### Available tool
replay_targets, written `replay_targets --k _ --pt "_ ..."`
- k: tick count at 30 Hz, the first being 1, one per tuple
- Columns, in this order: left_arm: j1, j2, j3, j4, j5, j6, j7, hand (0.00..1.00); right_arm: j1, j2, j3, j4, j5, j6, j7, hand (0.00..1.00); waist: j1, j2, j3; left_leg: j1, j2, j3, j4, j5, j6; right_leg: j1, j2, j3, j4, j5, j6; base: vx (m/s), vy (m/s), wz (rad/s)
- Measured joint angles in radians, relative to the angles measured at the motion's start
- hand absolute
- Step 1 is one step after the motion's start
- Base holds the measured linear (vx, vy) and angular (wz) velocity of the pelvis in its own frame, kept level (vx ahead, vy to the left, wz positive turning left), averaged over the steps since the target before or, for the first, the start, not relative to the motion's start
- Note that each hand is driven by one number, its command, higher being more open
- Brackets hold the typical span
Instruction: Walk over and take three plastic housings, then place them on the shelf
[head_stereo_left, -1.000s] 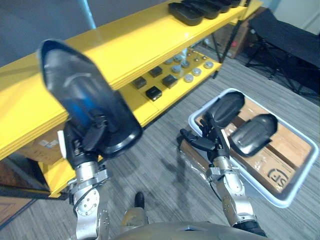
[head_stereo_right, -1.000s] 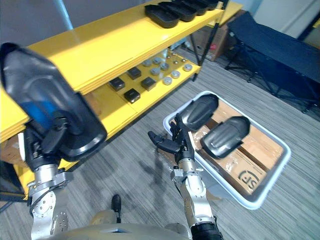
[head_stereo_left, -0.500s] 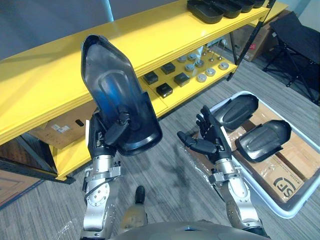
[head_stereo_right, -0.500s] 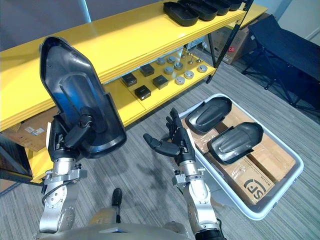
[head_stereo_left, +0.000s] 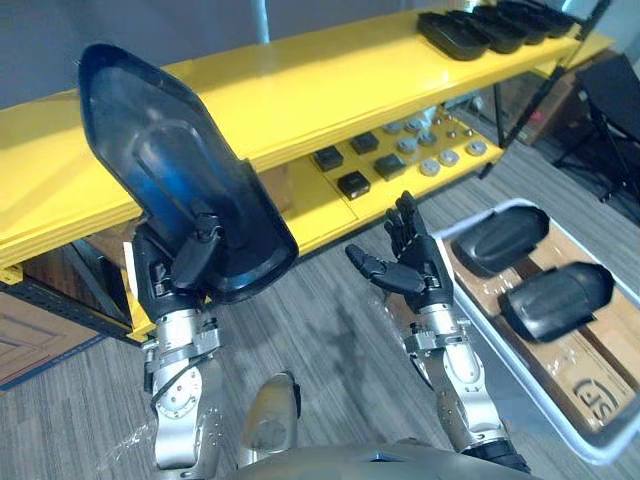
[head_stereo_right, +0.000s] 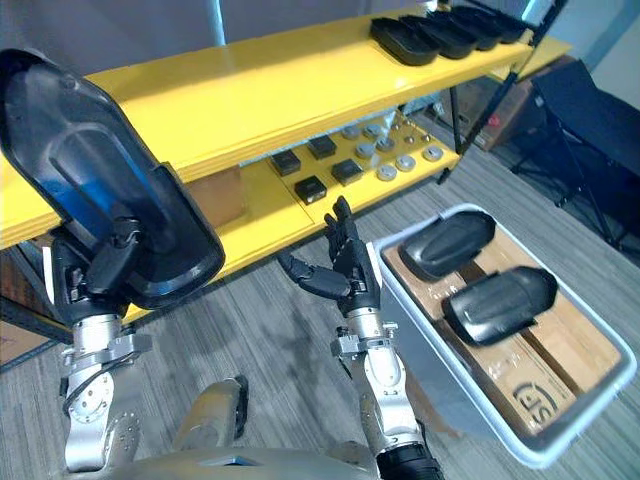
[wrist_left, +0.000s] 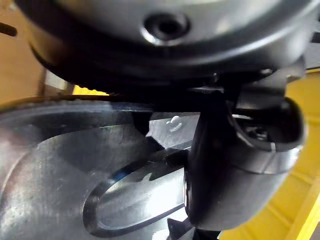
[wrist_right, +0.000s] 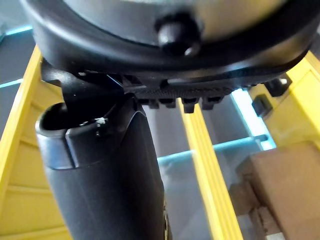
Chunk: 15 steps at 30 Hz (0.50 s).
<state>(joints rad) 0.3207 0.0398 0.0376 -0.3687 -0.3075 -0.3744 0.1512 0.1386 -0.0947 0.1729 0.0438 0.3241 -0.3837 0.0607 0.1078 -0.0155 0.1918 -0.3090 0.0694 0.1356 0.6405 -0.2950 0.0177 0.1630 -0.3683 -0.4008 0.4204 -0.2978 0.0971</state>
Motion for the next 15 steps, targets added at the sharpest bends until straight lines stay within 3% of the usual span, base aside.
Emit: replay_targets --k 1,2,3,4,5,8,9,10,11,13,14,15 --pt "0.0 0.006 0.009 -0.001 0.002 0.001 -0.014 0.0 0.017 0.011 -0.006 -0.012 0.005 0.0 -0.002 1.0 -0.015 -0.023 -0.012 0.01 -0.043 -0.021 -0.007 -0.016 0.014 -0.11 -0.034 0.078 0.233 0.06 -0.099 0.25 0.161 0.67" --pt "-0.001 0.018 0.017 -0.001 0.003 0.002 -0.014 0.0 0.025 0.024 -0.006 -0.012 0.005 0.0 -0.002 1.0 -0.036 -0.021 -0.008 0.033 -0.067 -0.043 -0.049 -0.011 0.027 -0.187 -0.016 0.194 0.363 0.121 -0.088 0.33 0.178 0.8" --pt "-0.002 0.019 0.018 -0.001 0.003 0.003 -0.014 0.0 0.028 0.03 -0.007 -0.012 0.005 0.0 -0.002 1.0 -0.043 -0.023 -0.007 0.049 -0.075 -0.057 -0.074 -0.007 0.033 -0.217 0.011 0.235 0.411 0.107 -0.063 0.41 0.169 0.73" --pt "-0.002 0.03 0.017 0.003 0.003 0.003 -0.014 0.0 0.034 0.036 -0.007 -0.015 0.004 0.001 -0.002 1.0 -0.052 -0.027 -0.007 0.097 -0.09 -0.08 -0.135 0.009 0.05 -0.258 0.072 0.273 0.454 0.061 -0.037 0.46 0.089 0.6" --pt "-0.005 0.032 0.011 0.008 0.003 0.003 -0.011 0.0 0.044 0.04 -0.013 -0.029 0.004 0.001 -0.001 1.0 -0.061 -0.028 -0.007 0.154 -0.106 -0.101 -0.199 0.029 0.064 -0.283 0.114 0.268 0.436 0.028 -0.042 0.4 0.052 0.53" --pt "-0.039 0.042 -0.002 0.018 0.003 0.004 -0.008 0.0 0.044 0.042 -0.063 -0.084 0.002 0.001 0.016 1.0 -0.073 -0.016 -0.012 0.235 -0.122 -0.125 -0.293 0.053 0.059 -0.376 0.177 0.232 0.307 -0.003 -0.072 0.38 0.018 0.44" --pt "-0.061 0.046 -0.003 0.03 0.003 0.004 -0.007 0.0 0.042 0.04 -0.094 -0.115 0.003 0.001 0.026 1.0 -0.092 0.002 -0.019 0.251 -0.121 -0.148 -0.307 0.052 0.057 -0.42 0.206 0.246 0.199 0.003 -0.065 0.38 0.011 0.65" --pt "-0.086 0.05 -0.006 0.049 0.003 0.004 -0.004 0.0 0.04 0.039 -0.123 -0.138 0.004 0.0 0.035 1.0 -0.109 0.02 -0.023 0.265 -0.116 -0.159 -0.314 0.046 0.046 -0.465 0.226 0.287 0.094 0.025 -0.038 0.46 -0.017 0.71" --pt "-0.097 0.054 -0.009 0.062 0.003 0.004 0.004 0.0 0.036 0.034 -0.135 -0.14 0.006 0.0 0.039 1.0 -0.118 0.03 -0.021 0.286 -0.109 -0.166 -0.313 0.036 0.029 -0.478 0.24 0.323 0.026 0.061 -0.03 0.49 -0.07 0.57" --pt "-0.086 0.056 -0.023 0.068 0.003 0.006 0.019 0.0 0.054 0.029 -0.13 -0.14 0.008 0.0 0.039 1.0 -0.13 0.014 -0.032 0.345 -0.102 -0.182 -0.298 -0.008 -0.034 -0.454 0.261 0.364 -0.165 0.294 -0.049 0.4 -0.114 0.41" --pt "-0.083 0.06 -0.025 0.068 0.003 0.006 0.02 0.0 0.058 0.031 -0.123 -0.14 0.013 0.0 0.04 1.0 -0.133 -0.004 -0.042 0.356 -0.107 -0.189 -0.29 -0.024 -0.047 -0.446 0.259 0.366 -0.199 0.416 -0.058 0.38 -0.214 0.38" --pt "-0.085 0.046 -0.034 0.082 0.003 0.005 0.021 0.0 0.059 0.018 -0.114 -0.14 0.016 -0.001 0.039 1.0 -0.131 -0.006 -0.07 0.374 -0.091 -0.197 -0.276 -0.067 -0.057 -0.426 0.26 0.335 -0.209 0.43 -0.047 0.47 -0.278 0.18"
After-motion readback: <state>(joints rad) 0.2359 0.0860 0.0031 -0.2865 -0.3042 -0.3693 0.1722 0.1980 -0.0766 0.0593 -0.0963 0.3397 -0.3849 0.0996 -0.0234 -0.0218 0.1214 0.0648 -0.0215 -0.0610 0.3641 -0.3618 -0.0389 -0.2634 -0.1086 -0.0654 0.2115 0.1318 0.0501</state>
